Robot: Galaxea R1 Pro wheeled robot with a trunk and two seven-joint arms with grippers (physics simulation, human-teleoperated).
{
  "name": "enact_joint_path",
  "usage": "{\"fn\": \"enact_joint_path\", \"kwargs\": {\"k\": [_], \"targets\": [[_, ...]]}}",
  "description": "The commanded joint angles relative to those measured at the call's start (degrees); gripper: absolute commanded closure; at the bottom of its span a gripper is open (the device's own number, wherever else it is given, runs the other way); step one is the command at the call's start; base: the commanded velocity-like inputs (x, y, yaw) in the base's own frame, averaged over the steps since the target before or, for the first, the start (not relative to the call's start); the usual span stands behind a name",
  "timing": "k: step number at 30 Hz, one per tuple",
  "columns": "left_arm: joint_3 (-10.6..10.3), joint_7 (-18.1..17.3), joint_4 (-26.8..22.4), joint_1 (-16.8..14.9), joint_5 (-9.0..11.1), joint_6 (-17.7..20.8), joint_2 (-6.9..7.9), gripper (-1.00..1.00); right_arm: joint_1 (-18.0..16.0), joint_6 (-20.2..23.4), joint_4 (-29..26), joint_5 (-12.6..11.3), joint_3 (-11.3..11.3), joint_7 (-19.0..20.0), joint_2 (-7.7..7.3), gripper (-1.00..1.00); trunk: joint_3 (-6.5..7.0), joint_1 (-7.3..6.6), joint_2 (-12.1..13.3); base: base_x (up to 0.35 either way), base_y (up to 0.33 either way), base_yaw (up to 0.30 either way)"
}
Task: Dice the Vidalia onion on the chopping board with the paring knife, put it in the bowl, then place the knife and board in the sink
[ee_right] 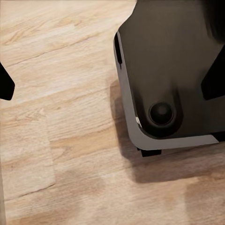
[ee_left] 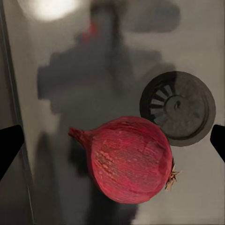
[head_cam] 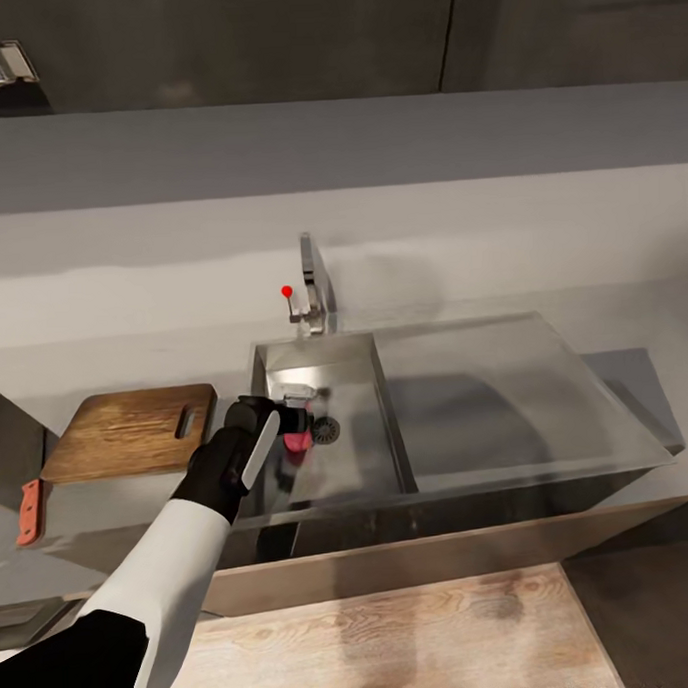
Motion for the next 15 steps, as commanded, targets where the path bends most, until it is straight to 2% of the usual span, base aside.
{"fn": "enact_joint_path", "kwargs": {"k": [1,15], "targets": [[-0.1,0.5,0.2,0.0,0.6,0.1,0.01,-1.00,0.0,-0.2,0.1,0.5,-0.5,0.1,-0.02,-1.00,-0.17,0.02,-0.1,0.000,0.000,0.000],[-0.1,0.5,1.3,0.0,0.6,-1.1,0.01,-1.00,0.0,-0.2,0.1,0.5,-0.5,0.1,-0.03,-1.00,-1.45,0.02,-0.1,0.012,0.000,0.000]]}}
